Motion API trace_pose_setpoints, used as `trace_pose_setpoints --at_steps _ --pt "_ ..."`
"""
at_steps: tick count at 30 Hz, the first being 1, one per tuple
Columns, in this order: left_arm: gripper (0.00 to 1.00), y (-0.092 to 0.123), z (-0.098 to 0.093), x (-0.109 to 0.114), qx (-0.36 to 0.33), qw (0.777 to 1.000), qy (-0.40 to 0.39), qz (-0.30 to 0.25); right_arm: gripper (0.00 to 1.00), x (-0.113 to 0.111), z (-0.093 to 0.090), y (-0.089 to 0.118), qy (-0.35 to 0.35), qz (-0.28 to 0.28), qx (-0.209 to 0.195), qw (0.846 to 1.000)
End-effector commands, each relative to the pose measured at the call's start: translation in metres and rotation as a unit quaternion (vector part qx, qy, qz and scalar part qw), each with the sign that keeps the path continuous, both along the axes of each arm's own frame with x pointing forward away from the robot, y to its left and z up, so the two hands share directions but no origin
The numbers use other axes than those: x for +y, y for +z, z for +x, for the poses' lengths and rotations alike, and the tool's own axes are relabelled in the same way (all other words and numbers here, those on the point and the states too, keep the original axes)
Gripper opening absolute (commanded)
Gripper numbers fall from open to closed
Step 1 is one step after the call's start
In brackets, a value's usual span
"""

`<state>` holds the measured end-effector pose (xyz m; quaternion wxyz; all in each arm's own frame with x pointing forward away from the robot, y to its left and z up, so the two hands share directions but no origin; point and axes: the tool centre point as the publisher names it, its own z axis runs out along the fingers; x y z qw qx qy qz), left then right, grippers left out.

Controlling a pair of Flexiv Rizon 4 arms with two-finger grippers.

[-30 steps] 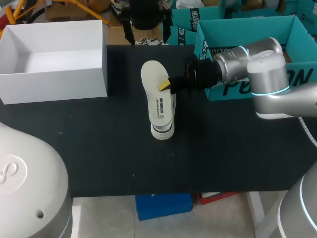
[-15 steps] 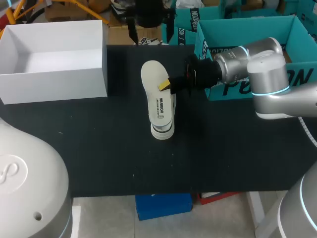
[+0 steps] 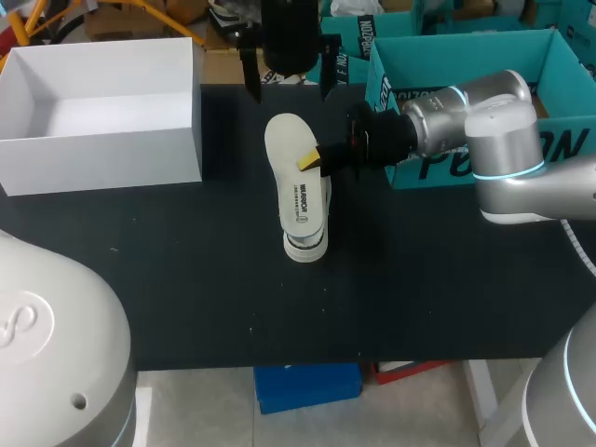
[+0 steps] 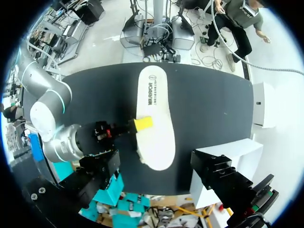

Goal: Take the shoe out of the shoebox, open the shoe tongue, remove and reinsert the insole, then place the shoe into the shoebox

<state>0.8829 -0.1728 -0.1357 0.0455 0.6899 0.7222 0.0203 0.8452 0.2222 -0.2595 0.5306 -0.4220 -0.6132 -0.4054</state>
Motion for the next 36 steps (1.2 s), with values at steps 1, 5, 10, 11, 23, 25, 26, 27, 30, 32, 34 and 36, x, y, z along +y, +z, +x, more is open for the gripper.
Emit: trace_pose_setpoints --at_steps 1,5,10,11,23,25,26,27,30,32,34,36 --pt "1.0 -0.002 -0.026 0.003 -0.029 1.0 -0.001 -0.006 0.0 0.001 0.001 -0.001 0.001 -0.001 0.0 1.0" --pt "1.0 -0.004 -0.044 0.002 -0.032 0.999 -0.001 -0.009 0.0 0.001 0.001 -0.001 0.001 -0.001 0.0 1.0" --pt "1.0 -0.006 -0.067 0.0 -0.034 0.999 -0.004 -0.012 0.0 0.001 0.001 -0.001 0.001 -0.001 0.0 1.0" --pt "1.0 -0.006 -0.071 0.0 -0.034 0.999 -0.004 -0.012 0.0 0.001 0.001 -0.001 0.001 -0.001 0.0 1.0" --pt "1.0 -0.013 -0.112 -0.003 -0.026 0.999 -0.016 -0.023 0.0 0.001 0.001 -0.001 0.001 -0.001 0.0 1.0" --pt "1.0 -0.012 -0.118 -0.002 -0.023 0.999 -0.02 -0.025 0.0 0.001 0.001 -0.001 0.001 -0.001 0.0 1.0" --pt "1.0 -0.011 -0.12 -0.002 -0.024 0.999 -0.019 -0.026 0.0 0.001 0.001 -0.001 0.001 -0.001 0.0 1.0" --pt "1.0 -0.011 -0.122 -0.002 -0.023 0.999 -0.021 -0.028 0.0 0.001 0.001 -0.001 0.001 -0.001 0.0 1.0" --pt "1.0 -0.011 -0.129 -0.002 -0.023 0.999 -0.025 -0.03 0.0 0.001 0.001 -0.001 0.001 -0.001 0.0 1.0" --pt "1.0 -0.012 -0.13 -0.002 -0.022 0.999 -0.027 -0.031 0.0 0.001 0.001 -0.001 0.001 -0.001 0.0 1.0" --pt "1.0 -0.015 -0.129 -0.002 -0.02 0.999 -0.027 -0.032 0.0 0.001 0.001 -0.001 0.001 -0.001 0.0 1.0" --pt "1.0 -0.018 -0.125 -0.001 -0.017 0.999 -0.026 -0.032 0.0 0.001 0.001 -0.001 0.001 -0.001 0.0 1.0"
